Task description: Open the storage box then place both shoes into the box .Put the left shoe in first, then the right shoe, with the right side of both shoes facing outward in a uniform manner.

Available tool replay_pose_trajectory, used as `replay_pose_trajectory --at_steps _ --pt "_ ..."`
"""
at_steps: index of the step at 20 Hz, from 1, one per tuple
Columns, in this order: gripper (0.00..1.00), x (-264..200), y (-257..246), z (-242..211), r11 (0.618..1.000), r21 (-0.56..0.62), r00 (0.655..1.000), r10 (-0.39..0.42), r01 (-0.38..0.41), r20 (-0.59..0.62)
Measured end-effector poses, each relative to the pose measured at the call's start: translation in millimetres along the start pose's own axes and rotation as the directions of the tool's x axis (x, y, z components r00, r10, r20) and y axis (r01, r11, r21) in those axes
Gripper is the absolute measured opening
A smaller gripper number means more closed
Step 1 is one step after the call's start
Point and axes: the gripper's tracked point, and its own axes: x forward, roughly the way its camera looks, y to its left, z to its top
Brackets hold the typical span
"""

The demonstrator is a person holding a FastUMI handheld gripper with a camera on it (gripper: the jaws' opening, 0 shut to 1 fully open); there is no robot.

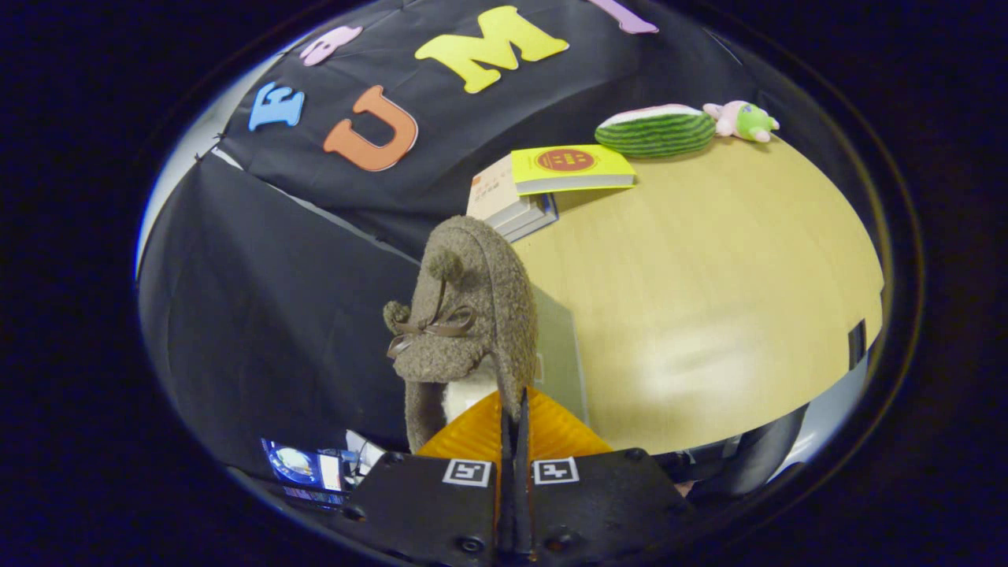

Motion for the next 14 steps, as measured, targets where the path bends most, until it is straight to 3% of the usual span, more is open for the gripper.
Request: replay_pose_trajectory --at_steps 8,14 --pt "0.06 57 9 -20 0.99 0.017 0.988 -0.138 0.14 -0.067" --pt "0.06 79 2 -31 0.985 0.015 0.981 -0.17 0.172 -0.095"
